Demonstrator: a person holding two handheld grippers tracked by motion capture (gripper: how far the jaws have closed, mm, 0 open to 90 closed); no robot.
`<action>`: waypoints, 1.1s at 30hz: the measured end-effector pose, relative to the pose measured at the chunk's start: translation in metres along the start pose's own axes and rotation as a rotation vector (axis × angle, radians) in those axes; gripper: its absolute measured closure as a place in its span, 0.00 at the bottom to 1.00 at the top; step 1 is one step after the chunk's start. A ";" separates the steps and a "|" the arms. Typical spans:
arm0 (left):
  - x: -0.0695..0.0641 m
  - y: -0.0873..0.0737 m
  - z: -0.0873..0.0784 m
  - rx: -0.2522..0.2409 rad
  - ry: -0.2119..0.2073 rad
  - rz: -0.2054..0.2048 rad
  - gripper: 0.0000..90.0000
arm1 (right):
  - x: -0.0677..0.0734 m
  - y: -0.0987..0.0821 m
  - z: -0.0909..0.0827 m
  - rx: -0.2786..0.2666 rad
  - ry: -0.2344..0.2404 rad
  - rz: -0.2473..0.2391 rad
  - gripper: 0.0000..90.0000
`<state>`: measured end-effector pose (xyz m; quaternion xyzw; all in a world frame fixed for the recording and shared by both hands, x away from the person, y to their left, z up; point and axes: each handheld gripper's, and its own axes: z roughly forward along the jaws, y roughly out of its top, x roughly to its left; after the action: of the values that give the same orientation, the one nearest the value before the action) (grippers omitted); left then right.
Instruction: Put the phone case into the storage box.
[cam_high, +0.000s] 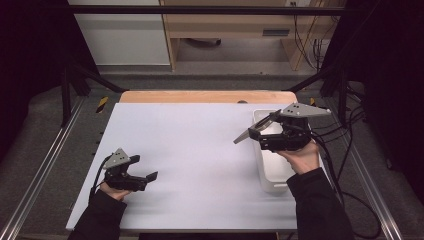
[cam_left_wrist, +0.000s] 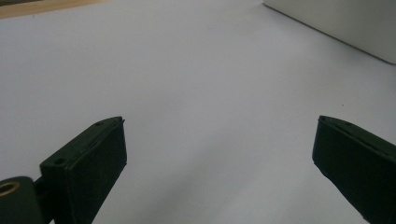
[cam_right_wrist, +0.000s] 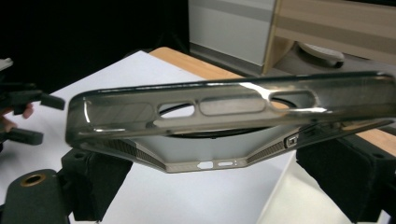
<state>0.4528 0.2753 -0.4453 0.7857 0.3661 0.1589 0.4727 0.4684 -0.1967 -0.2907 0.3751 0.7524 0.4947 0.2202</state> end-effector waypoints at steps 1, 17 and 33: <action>0.000 0.000 0.000 0.000 -0.001 0.001 0.03 | -0.001 0.002 -0.001 -0.002 -0.010 -0.001 0.13; 0.000 0.000 -0.002 -0.014 -0.001 0.003 0.03 | -0.023 0.021 -0.004 0.039 -0.157 0.042 0.13; 0.004 -0.002 -0.001 -0.019 0.024 -0.003 0.03 | -0.043 0.023 0.012 0.106 -0.256 0.084 0.13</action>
<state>0.4539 0.2797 -0.4469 0.7787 0.3714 0.1708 0.4760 0.5112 -0.2185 -0.2765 0.4774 0.7269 0.4112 0.2731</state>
